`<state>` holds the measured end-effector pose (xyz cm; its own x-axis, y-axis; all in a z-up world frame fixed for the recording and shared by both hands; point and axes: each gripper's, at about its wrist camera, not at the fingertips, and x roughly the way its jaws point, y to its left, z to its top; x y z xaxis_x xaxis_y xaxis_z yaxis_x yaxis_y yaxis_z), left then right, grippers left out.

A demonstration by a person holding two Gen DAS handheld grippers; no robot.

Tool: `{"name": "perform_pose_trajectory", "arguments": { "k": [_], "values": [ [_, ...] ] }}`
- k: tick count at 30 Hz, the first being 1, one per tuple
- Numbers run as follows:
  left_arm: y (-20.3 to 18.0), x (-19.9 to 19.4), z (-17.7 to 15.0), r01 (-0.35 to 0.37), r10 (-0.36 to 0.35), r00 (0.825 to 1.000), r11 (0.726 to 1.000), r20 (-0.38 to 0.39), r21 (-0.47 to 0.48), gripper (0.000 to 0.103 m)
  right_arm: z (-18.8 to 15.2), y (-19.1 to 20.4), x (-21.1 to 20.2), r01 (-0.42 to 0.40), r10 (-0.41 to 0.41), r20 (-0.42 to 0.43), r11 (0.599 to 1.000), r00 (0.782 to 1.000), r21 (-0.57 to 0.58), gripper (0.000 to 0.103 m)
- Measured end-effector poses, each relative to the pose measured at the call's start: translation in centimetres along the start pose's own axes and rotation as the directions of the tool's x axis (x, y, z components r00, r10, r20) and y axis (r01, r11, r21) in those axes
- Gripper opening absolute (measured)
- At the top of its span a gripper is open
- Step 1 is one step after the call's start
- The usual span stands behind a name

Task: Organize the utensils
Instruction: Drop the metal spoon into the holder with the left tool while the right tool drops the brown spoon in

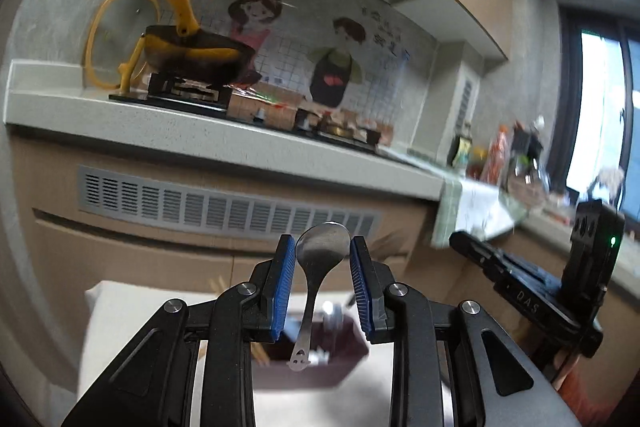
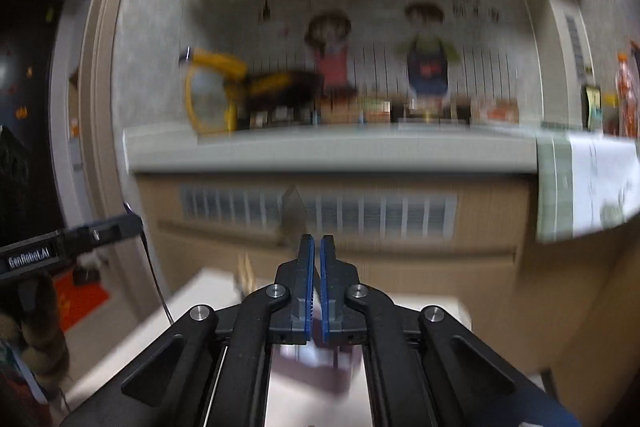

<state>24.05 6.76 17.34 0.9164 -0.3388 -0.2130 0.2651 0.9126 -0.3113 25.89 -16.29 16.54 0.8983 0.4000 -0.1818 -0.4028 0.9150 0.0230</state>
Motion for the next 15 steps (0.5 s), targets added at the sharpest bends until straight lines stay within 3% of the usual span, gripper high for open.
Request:
{"name": "perform_pose_trajectory", "arguments": {
  "k": [4, 10, 15],
  "values": [
    [3.1, 2.9, -0.3, -0.002, 0.002, 1.000, 0.997, -0.002, -0.075, 0.029, 0.2, -0.8, 3.4, -0.013, 0.015, -0.053, 0.999, 0.998, 0.032, 0.002],
    [5.2, 5.7, -1.6, -0.001, -0.002, 0.999, 0.995, -0.037, -0.097, 0.029, -2.6, -1.4, 5.6, 0.048, -0.048, -0.111, 0.999, 0.993, -0.009, 0.002],
    [5.8, 7.6, -2.7, 0.013, -0.019, 0.999, 0.992, -0.048, -0.122, 0.029, -3.9, -1.6, 6.9, 0.041, -0.042, -0.153, 0.999, 0.987, -0.005, 0.002]
  ]
}}
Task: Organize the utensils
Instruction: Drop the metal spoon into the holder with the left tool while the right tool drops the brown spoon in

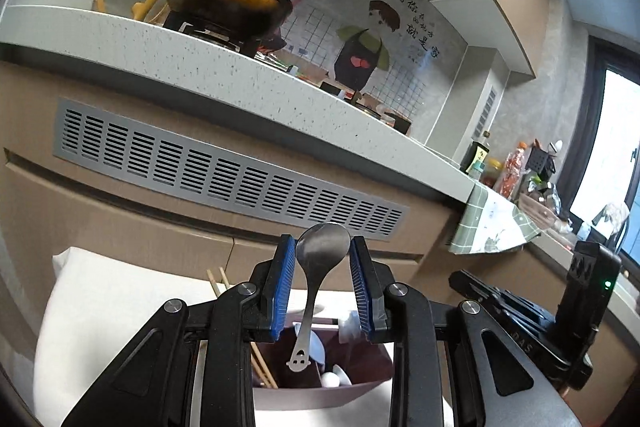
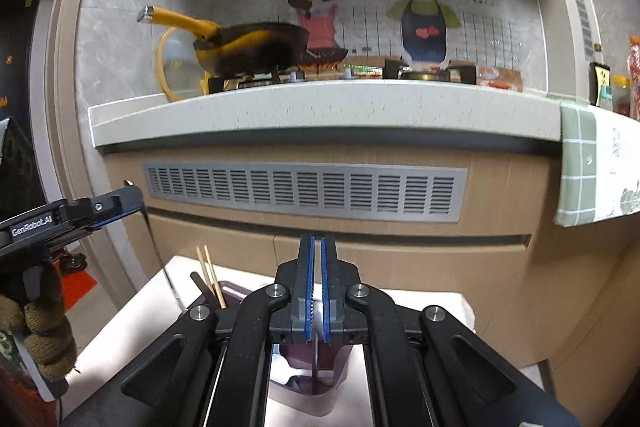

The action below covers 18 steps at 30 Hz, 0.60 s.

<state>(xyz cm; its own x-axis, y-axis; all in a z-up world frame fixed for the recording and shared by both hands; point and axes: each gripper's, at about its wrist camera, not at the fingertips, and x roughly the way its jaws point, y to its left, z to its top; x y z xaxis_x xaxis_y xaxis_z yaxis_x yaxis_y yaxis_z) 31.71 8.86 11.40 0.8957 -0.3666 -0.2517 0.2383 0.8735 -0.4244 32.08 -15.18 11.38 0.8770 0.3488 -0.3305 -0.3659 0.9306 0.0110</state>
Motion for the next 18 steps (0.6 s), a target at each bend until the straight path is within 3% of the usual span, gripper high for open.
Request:
{"name": "perform_pose_trajectory", "arguments": {
  "k": [8, 11, 14, 18],
  "values": [
    [0.4, 3.6, -1.9, -0.035, 0.036, 0.998, 0.999, -0.056, 0.008, 0.029, -2.3, 0.8, 1.0, 0.010, -0.013, -0.054, 0.999, 0.998, -0.048, 0.002],
    [0.9, 5.3, -2.7, -0.025, 0.025, 0.993, 1.000, -0.119, 0.002, 0.033, -3.2, 0.4, 1.6, -0.047, 0.044, -0.140, 0.999, 0.989, -0.022, 0.010],
    [1.0, 4.0, -3.6, -0.052, 0.052, 0.992, 0.999, -0.112, 0.002, 0.040, -4.9, -0.1, 1.5, -0.118, 0.123, -0.204, 0.992, 0.971, 0.038, 0.011],
    [-0.2, -0.4, -5.5, -0.149, 0.153, 0.985, 0.987, -0.077, 0.057, 0.042, -7.6, 0.4, -0.2, -0.041, 0.048, -0.214, 0.998, 0.976, 0.039, 0.012]
  ]
}}
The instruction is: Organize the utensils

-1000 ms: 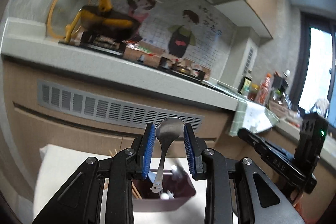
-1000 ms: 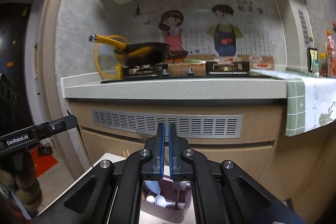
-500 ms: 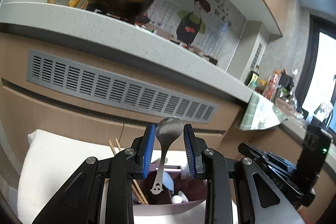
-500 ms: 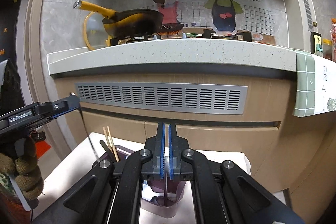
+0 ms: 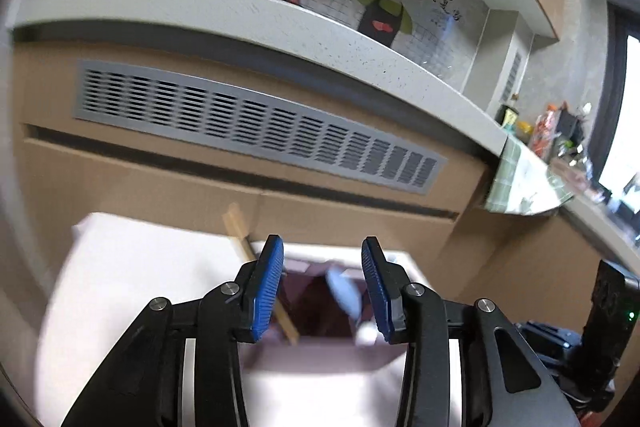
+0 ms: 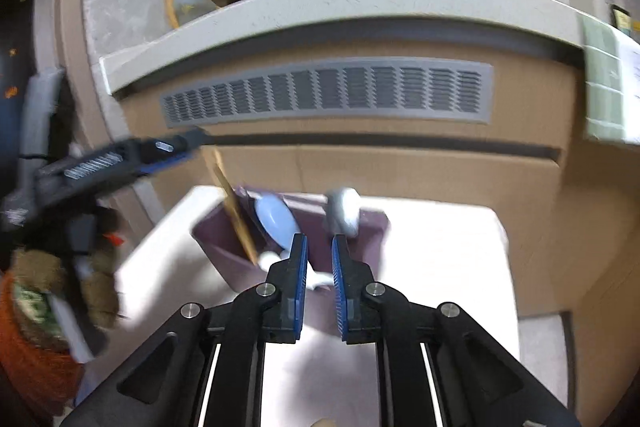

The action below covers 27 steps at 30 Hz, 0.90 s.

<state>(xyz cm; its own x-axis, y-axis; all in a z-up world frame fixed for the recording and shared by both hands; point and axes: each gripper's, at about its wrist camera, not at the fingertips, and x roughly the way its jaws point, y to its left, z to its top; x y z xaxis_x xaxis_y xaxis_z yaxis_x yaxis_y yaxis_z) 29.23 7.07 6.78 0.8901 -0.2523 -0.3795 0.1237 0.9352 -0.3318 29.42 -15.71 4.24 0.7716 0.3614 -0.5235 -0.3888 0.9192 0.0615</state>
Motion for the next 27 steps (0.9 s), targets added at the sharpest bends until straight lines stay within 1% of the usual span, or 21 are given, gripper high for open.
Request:
{"name": "perform_pose_trajectory", "arguments": {
  "k": [2, 4, 6, 10, 13, 16, 18, 21, 27],
  "values": [
    [-1.0, -3.1, -2.2, -0.094, 0.093, 0.995, 0.994, 0.022, 0.052, 0.042, -1.8, 0.7, -0.8, 0.038, -0.038, -0.013, 0.999, 0.999, -0.008, 0.013],
    [-2.1, -5.8, -4.7, -0.173, 0.169, 0.985, 0.979, 0.046, 0.110, 0.042, -3.6, 1.6, -2.0, 0.041, -0.042, -0.027, 0.999, 0.999, -0.023, 0.013],
    [-2.9, -7.9, -6.8, -0.221, 0.216, 0.975, 0.966, 0.050, 0.136, 0.042, -4.8, 2.3, -3.0, 0.033, -0.034, -0.038, 0.999, 0.999, -0.028, 0.014],
    [-4.0, -10.7, -10.5, -0.293, 0.298, 0.954, 0.945, -0.015, 0.146, 0.042, -7.3, 4.3, -5.9, 0.019, -0.020, -0.029, 0.999, 0.999, -0.044, 0.015],
    [-4.4, -12.1, -11.9, -0.311, 0.318, 0.947, 0.939, -0.032, 0.149, 0.042, -8.2, 5.4, -8.0, 0.020, -0.019, 0.005, 0.998, 1.000, -0.063, 0.015],
    [-4.9, -13.0, -12.8, -0.328, 0.338, 0.941, 0.929, -0.032, 0.170, 0.042, -8.7, 5.6, -9.6, 0.006, -0.004, 0.033, 0.999, 0.999, -0.042, 0.016],
    [-5.2, -13.5, -13.3, -0.323, 0.335, 0.942, 0.929, -0.038, 0.182, 0.042, -9.0, 5.6, -10.0, 0.017, -0.016, 0.030, 0.999, 0.999, -0.035, 0.019],
    [-5.4, -13.6, -13.3, -0.316, 0.329, 0.943, 0.930, -0.046, 0.186, 0.042, -9.4, 5.6, -10.0, 0.043, -0.043, 0.018, 0.998, 0.999, -0.039, 0.020],
    [-5.7, -13.9, -13.2, -0.305, 0.319, 0.946, 0.935, -0.057, 0.180, 0.042, -9.6, 5.6, -10.4, 0.056, -0.055, 0.029, 0.998, 0.998, -0.041, 0.020]
  ]
}}
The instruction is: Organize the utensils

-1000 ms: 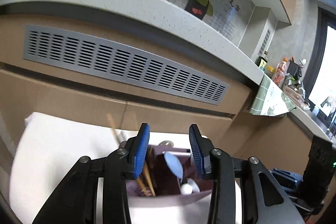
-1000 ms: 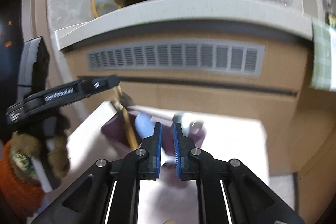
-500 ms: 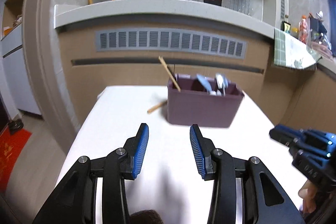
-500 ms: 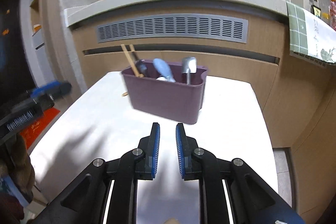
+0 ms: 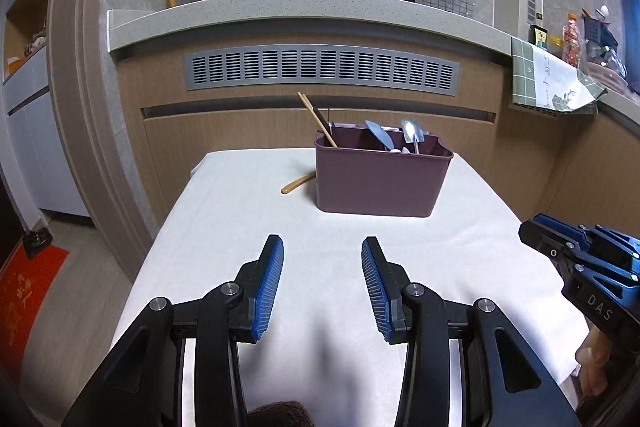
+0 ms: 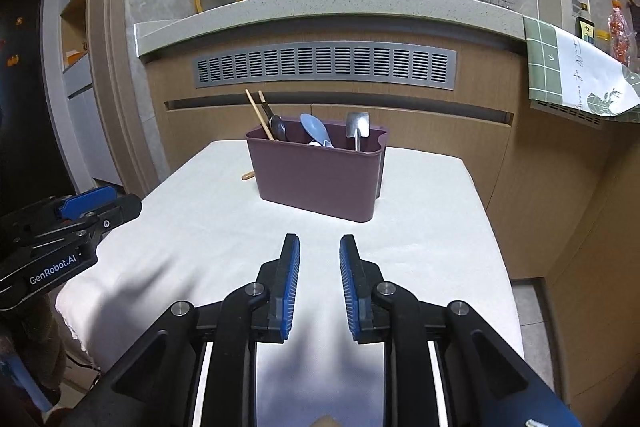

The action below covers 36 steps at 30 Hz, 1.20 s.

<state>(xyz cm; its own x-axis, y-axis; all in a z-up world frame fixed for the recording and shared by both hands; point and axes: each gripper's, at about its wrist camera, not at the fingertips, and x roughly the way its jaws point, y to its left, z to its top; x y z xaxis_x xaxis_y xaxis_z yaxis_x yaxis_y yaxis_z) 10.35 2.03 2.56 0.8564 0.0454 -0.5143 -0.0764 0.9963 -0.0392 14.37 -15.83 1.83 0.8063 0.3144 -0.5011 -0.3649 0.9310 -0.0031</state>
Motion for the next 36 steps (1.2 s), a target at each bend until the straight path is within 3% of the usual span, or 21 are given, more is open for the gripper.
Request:
{"name": "perform_pose_trajectory", "arguments": {
  "k": [36],
  "values": [
    [-0.18, 0.52, -0.24, 0.025, -0.025, 0.999, 1.000, -0.027, -0.001, 0.042, 0.03, -0.21, -0.27, -0.002, 0.002, 0.005, 1.000, 1.000, -0.002, 0.023]
  ]
}}
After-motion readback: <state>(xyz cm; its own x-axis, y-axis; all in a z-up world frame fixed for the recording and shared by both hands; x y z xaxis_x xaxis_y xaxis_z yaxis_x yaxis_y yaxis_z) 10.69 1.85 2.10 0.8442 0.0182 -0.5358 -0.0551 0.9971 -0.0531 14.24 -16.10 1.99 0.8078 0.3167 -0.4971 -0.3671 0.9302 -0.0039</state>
